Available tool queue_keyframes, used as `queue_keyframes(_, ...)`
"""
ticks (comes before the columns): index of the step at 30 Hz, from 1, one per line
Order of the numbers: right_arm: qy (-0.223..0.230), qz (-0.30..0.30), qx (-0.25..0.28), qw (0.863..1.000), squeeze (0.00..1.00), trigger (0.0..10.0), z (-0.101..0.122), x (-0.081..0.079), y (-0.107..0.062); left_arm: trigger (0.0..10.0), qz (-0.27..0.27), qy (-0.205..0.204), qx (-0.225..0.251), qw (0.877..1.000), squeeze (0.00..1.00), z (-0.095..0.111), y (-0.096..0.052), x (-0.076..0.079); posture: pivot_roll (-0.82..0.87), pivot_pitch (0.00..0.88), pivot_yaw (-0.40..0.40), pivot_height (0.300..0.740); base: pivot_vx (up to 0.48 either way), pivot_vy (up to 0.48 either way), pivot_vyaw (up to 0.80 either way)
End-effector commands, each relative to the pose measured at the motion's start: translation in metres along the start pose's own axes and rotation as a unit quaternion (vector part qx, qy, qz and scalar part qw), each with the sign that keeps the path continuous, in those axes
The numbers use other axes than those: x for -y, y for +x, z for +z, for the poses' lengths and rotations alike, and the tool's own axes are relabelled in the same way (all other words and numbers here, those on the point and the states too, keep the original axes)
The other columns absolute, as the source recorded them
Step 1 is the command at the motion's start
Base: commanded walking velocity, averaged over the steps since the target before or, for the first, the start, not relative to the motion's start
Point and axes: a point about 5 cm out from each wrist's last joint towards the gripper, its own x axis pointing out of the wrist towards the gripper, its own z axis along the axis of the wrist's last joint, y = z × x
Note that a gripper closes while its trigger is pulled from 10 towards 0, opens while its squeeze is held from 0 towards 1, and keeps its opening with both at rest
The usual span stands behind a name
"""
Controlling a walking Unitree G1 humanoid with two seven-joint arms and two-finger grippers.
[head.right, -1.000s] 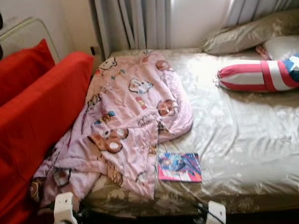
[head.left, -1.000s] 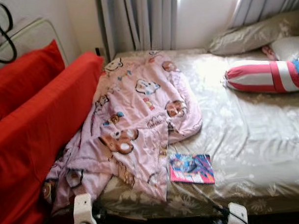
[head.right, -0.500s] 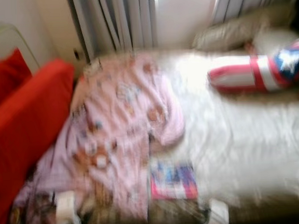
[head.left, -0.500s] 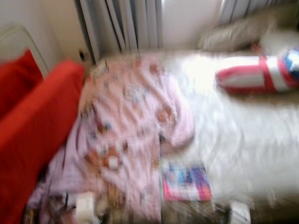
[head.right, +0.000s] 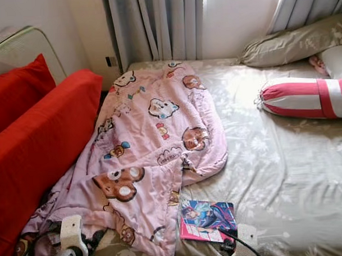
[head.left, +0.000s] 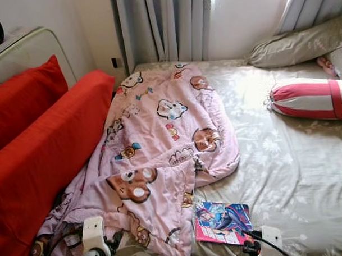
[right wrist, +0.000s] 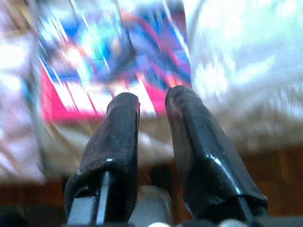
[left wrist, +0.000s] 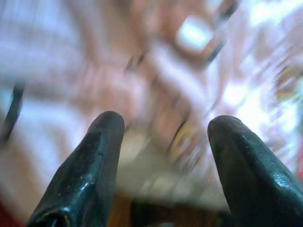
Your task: Clean up the room
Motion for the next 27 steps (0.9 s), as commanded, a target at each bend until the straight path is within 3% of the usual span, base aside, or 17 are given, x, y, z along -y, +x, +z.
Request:
queue_keyframes(1, 0.001, 0.022, 0.082, 0.996, 0.00, 10.0, 0.039, -0.011, 0.011, 10.0, -0.022, 0.009, 0.063, 0.998, 0.00, 0.027, 0.006, 0.004, 0.01, 0.000, 0.034, 0.740, 0.000, 0.000, 0.00)
queue_keyframes(4, 0.002, 0.024, 0.089, 0.996, 0.00, 10.0, 0.042, -0.010, 0.011, 10.0, -0.032, 0.016, 0.091, 0.995, 0.00, 0.038, 0.008, 0.009, 0.01, 0.000, 0.026, 0.740, 0.000, 0.000, 0.00)
queue_keyframes(5, -0.009, 0.023, 0.106, 0.994, 0.00, 10.0, 0.047, -0.008, 0.010, 10.0, -0.045, 0.028, 0.126, 0.991, 0.00, 0.047, 0.008, 0.016, 0.01, 0.000, 0.022, 0.740, 0.000, 0.000, 0.00)
queue_keyframes(8, -0.001, 0.007, 0.139, 0.990, 0.00, 10.0, 0.055, 0.000, 0.008, 10.0, -0.056, 0.028, 0.160, 0.985, 0.00, 0.053, 0.007, 0.028, 0.01, 0.000, 0.013, 0.740, 0.000, 0.000, 0.00)
queue_keyframes(15, 0.001, -0.002, 0.176, 0.984, 0.00, 10.0, 0.069, 0.013, 0.005, 10.0, -0.064, 0.033, 0.204, 0.976, 0.00, 0.062, 0.005, 0.040, -0.01, 0.000, -0.011, 0.740, 0.000, 0.000, 0.00)
queue_keyframes(27, -0.030, -0.008, 0.235, 0.971, 0.00, 10.0, 0.090, 0.017, 0.000, 10.0, -0.054, 0.034, 0.263, 0.963, 0.00, 0.089, -0.001, 0.036, -0.01, 0.000, -0.017, 0.740, 0.000, 0.000, 0.00)
